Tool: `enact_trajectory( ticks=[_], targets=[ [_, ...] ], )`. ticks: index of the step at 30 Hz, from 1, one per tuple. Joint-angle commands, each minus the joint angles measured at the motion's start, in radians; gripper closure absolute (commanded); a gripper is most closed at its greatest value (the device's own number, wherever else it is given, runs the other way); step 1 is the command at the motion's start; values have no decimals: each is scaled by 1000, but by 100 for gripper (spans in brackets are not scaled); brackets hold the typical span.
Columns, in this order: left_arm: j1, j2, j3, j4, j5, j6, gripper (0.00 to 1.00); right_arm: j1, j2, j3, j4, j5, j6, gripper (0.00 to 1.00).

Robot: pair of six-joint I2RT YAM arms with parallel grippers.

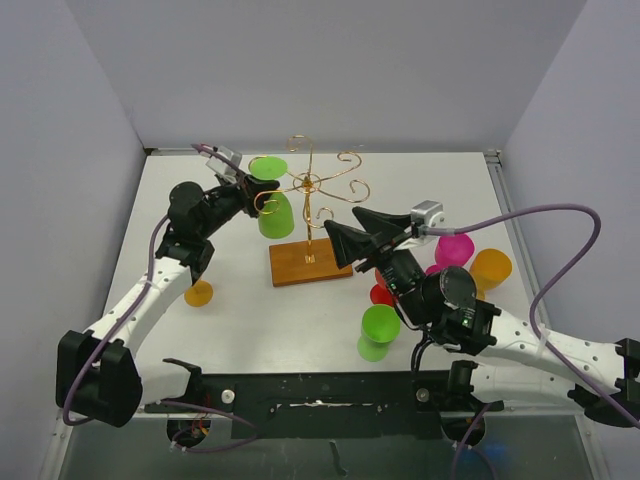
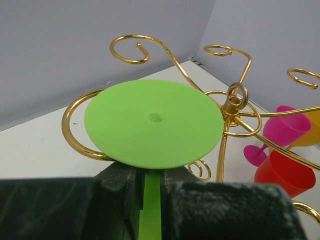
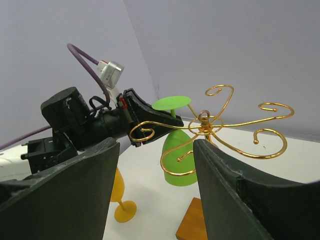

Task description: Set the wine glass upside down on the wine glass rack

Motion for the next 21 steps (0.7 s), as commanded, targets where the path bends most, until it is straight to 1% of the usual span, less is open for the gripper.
enact_trajectory(
  ticks=[1,8,12,16,21],
  targets=[
    [3,-38,-3,4,-63,25,100,-7,43,79,-13,27,35,39],
    [1,-39,-10,15,-39,15,100,-6,123,145,-194,79,125,41],
    [1,-41,-23,28,-28,4,100,-7,149,172,-305,80,176,49],
    [2,-49,-40,49,-18,-1,100,-17,156,172,-377,77,235,55],
    [2,-48,-39,45,5,1,100,-82,169,180,-456,55,331,58]
  ],
)
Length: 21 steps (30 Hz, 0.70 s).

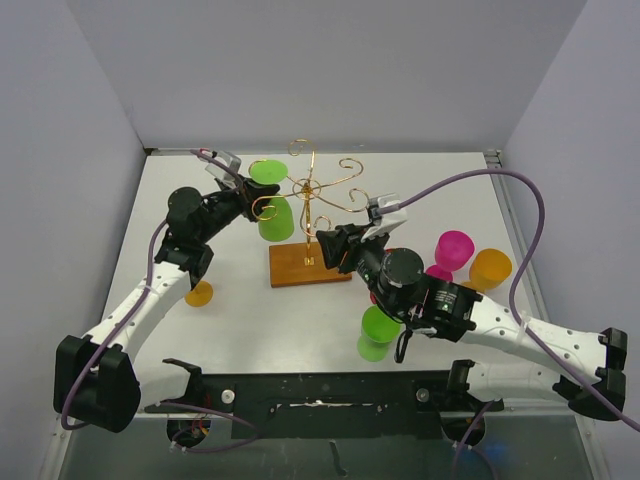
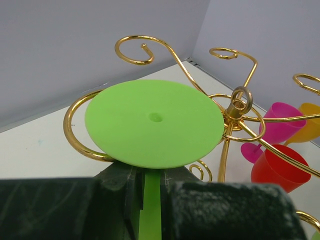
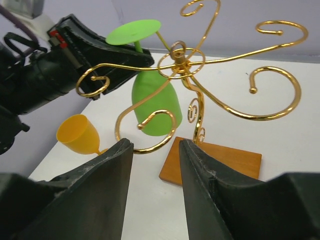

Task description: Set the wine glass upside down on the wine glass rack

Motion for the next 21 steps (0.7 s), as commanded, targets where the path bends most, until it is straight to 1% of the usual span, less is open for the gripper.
enact_trajectory(
  ticks=[1,5,9,12,15,18,21],
  targets=[
    [8,-17,5,17,-5,-4,100,-64,11,57,-78,-1,123,58],
    [13,-13,27,-16,-26,-7,100,-91,18,68,-114,-10,166,58],
    [13,-5,49,-58,-97,-12,100,-91,22,100,-159,15,183,56],
    [13,-2,49,-67,-139,-6,100,-92,19,119,-140,5,150,52],
    [12,-6,34,-47,-144,4,99,-92,28,157,-95,-28,80,49],
    [12,-16,15,-23,-130,11,98,-92,67,227,-75,-56,25,46],
    [11,-28,0,11,-99,13,98,-95,147,342,-102,-87,-1,44]
  ],
)
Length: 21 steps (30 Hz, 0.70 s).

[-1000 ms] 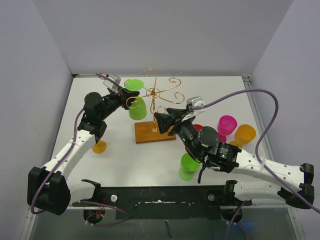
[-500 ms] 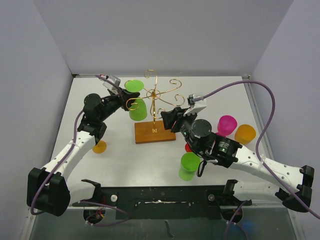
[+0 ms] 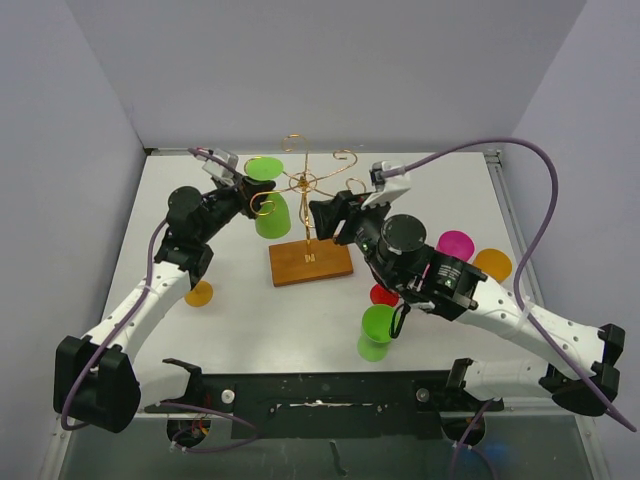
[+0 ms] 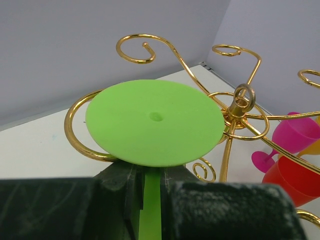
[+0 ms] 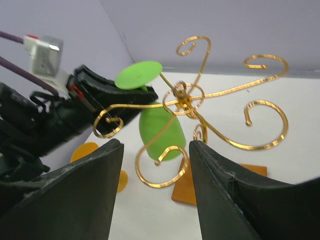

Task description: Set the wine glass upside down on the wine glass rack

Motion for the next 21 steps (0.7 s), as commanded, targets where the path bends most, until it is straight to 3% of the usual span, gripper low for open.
enact_trajectory(
  ticks=[1,7,16,21],
  targets=[
    [10,-35,-13,41,-14,15,98,-12,101,186,15,-55,-67,44],
    [9,-64,-45,108,26,14,98,-101,245,352,-87,-186,40,44],
    [7,-75,-79,190,63,15,98,-178,438,574,-194,-312,106,54],
    [7,-82,-115,279,70,25,98,-223,493,606,-238,-388,147,53]
  ],
)
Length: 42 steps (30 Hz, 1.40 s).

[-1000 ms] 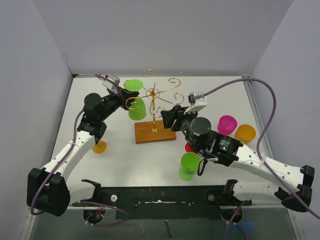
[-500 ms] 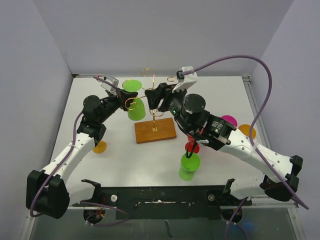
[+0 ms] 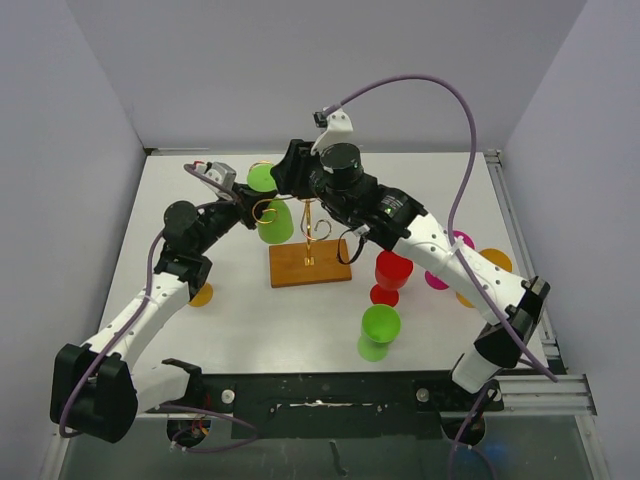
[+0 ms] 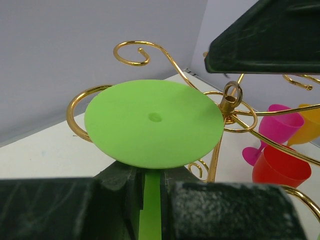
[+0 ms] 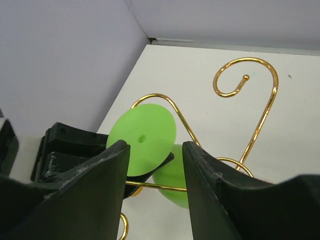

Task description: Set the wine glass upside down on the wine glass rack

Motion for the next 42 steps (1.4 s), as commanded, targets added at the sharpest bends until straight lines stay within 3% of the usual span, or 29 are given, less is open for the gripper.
enact_trajectory(
  ticks=[1,14,20,32,42],
  targets=[
    [7,-34,-24,166,-15,25,98,-45,10,53,-32,-96,50,53],
    [8,-29,-36,207,2,67,97,-88,102,156,-65,-292,39,59],
    [7,-29,-33,204,8,67,96,-100,98,129,-26,-343,77,72],
    [5,-97,-84,164,-41,53,76,-115,43,2,121,-342,227,100],
    [5,-193,-82,-25,-156,61,61,-125,8,-36,177,-324,289,100]
  ],
)
